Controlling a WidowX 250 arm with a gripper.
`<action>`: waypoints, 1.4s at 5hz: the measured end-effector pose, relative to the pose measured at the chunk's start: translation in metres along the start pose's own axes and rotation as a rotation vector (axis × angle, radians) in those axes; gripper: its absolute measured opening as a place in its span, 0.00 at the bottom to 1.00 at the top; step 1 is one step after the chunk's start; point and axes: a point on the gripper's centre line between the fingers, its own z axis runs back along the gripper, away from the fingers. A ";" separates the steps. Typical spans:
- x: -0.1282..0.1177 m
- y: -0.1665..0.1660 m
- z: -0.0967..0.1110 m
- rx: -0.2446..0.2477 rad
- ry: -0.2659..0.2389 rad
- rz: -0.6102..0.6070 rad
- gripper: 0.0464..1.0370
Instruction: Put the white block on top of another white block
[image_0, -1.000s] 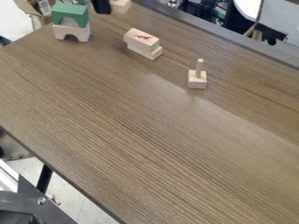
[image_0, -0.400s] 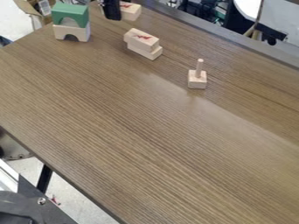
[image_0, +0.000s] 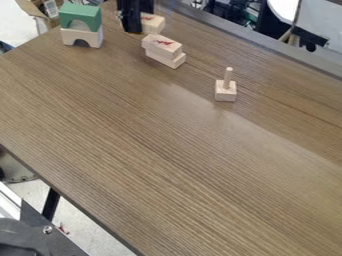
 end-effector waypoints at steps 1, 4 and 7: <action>-0.004 0.000 -0.004 -0.001 -0.011 -0.015 0.54; -0.022 -0.014 -0.008 -0.004 -0.016 -0.029 0.54; -0.016 -0.026 -0.014 0.011 -0.049 -0.008 0.87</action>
